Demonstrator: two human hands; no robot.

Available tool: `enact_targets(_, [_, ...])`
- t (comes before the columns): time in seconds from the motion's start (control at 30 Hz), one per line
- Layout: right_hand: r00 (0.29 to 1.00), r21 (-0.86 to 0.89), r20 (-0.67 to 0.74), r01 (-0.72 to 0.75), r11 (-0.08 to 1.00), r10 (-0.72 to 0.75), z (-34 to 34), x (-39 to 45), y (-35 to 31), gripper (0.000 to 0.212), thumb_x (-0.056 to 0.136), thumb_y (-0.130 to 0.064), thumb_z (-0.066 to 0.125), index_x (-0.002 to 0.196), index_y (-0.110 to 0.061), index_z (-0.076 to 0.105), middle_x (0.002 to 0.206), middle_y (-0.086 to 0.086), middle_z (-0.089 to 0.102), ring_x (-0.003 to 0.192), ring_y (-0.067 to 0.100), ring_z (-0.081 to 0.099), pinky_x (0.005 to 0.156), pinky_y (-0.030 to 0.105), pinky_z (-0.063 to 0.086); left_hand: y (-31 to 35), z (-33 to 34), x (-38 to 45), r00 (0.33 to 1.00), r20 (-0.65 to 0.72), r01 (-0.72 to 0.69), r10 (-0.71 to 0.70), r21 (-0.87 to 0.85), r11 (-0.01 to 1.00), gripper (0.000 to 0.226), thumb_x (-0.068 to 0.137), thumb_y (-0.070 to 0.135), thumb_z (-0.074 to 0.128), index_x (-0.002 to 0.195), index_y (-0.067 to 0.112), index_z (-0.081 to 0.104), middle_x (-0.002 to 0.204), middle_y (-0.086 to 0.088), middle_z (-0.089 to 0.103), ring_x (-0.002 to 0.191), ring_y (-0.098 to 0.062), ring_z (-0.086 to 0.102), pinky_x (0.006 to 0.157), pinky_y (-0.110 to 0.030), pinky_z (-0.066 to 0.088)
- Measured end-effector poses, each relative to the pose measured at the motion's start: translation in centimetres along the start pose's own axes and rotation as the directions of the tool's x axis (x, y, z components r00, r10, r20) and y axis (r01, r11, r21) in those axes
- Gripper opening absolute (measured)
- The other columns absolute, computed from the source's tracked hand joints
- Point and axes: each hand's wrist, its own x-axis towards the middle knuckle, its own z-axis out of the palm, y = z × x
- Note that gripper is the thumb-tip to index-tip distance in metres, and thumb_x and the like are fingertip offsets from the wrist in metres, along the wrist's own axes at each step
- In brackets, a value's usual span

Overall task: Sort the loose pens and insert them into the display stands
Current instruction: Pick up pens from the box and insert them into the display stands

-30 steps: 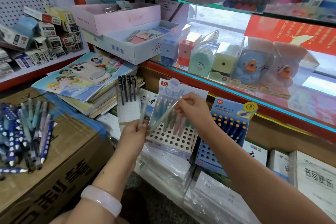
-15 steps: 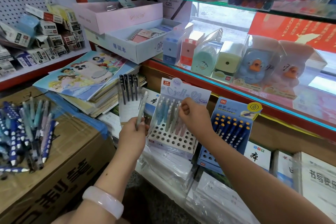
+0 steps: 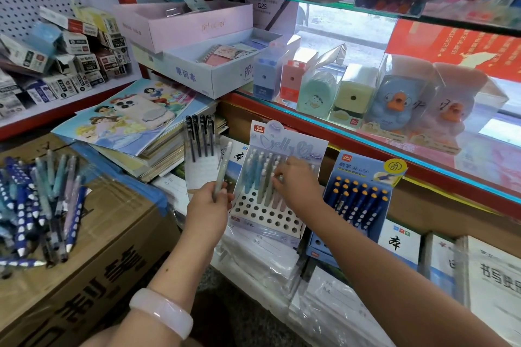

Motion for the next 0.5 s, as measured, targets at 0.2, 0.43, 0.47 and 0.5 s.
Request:
enact_targets(0.2, [0.998, 0.035, 0.037, -0.059, 0.998, 0.057, -0.2, 0.1, -0.5, 0.017, 0.092, -0.025, 0.055, 0.101, -0.012, 0.062, 0.114, 0.004, 0.055, 0.111, 0.019, 0.046, 0.093, 0.032, 0.042, 0.1, -0.3, -0.4, 0.996, 0.088, 0.03, -0.025, -0.054, 0.998, 0.028, 0.099, 0.011, 0.038, 0.08, 0.026, 0.053, 0.089, -0.003, 0.063, 0.087, -0.019, 0.059, 0.081, -0.032, 0.048])
enact_targets(0.43, [0.977, 0.728, 0.19, -0.207, 0.653, 0.099, -3.6, -0.9, -3.3, 0.019, 0.095, -0.028, 0.051, 0.102, -0.015, 0.064, 0.086, -0.009, 0.062, 0.078, 0.001, 0.056, 0.071, 0.018, 0.045, 0.0, 0.1, -0.8, 0.946, 0.324, 0.049, -0.011, -0.11, 0.993, 0.021, 0.099, 0.009, 0.038, 0.1, 0.015, 0.058, 0.081, -0.002, 0.063, 0.07, -0.012, 0.059, 0.06, -0.017, 0.049])
enact_targets(0.47, [0.966, 0.782, 0.241, -0.251, 0.57, 0.094, -3.9, -1.0, -3.6, 0.02, 0.095, -0.026, 0.051, 0.101, -0.012, 0.064, 0.083, -0.006, 0.062, 0.075, 0.003, 0.057, 0.069, 0.018, 0.046, 0.0, 0.2, -0.9, 0.938, 0.346, 0.047, -0.007, -0.107, 0.993, 0.02, 0.099, 0.009, 0.038, 0.1, 0.014, 0.058, 0.081, -0.003, 0.063, 0.069, -0.012, 0.059, 0.059, -0.016, 0.049])
enact_targets(0.5, [0.959, 0.812, 0.268, -0.278, 0.513, 0.095, -4.0, -1.0, -3.8, 0.021, 0.095, -0.024, 0.052, 0.1, -0.008, 0.064, 0.08, -0.003, 0.062, 0.072, 0.006, 0.056, 0.066, 0.017, 0.046, 0.1, 0.2, -1.0, 0.934, 0.358, 0.046, -0.006, -0.104, 0.993, 0.02, 0.099, 0.009, 0.038, 0.101, 0.013, 0.058, 0.081, -0.003, 0.063, 0.068, -0.012, 0.059, 0.058, -0.015, 0.049])
